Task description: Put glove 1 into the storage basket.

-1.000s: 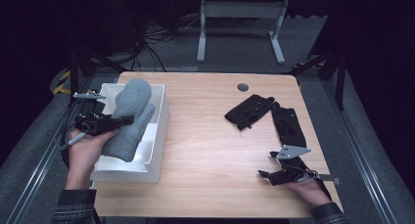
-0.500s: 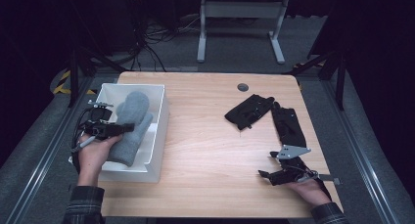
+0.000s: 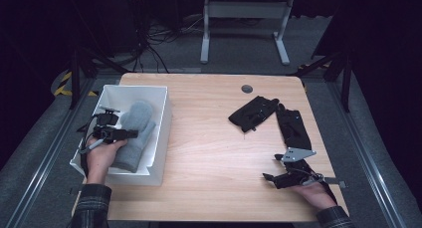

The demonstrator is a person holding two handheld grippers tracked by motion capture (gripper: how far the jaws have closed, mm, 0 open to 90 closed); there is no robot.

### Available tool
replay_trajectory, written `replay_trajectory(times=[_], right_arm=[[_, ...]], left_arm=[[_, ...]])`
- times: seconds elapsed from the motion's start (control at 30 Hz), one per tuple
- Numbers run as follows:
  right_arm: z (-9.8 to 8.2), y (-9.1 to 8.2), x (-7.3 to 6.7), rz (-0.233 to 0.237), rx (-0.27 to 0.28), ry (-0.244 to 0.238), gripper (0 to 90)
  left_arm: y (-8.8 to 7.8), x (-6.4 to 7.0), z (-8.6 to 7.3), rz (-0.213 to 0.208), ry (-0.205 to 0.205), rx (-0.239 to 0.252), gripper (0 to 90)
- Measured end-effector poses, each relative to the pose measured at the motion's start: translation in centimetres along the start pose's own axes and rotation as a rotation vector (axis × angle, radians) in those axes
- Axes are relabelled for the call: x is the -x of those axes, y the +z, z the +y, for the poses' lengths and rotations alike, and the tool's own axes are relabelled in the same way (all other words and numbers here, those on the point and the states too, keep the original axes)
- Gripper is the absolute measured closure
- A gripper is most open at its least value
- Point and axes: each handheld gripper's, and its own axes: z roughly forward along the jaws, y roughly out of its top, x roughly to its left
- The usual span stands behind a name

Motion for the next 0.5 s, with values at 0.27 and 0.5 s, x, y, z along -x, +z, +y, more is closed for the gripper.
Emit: replay_trajectory(times=[0.27, 0.5], right_arm=[[0.0, 0.0, 0.0, 0.000, 0.000, 0.000, 14.0], [0.0, 0.0, 0.0, -0.001, 0.000, 0.000, 14.1]], left_arm=[[1.7, -0.8, -0.4, 0.031, -0.012, -0.057, 62.6], [1.6, -0.9, -0.4, 0.051, -0.002, -0.033, 43.1]])
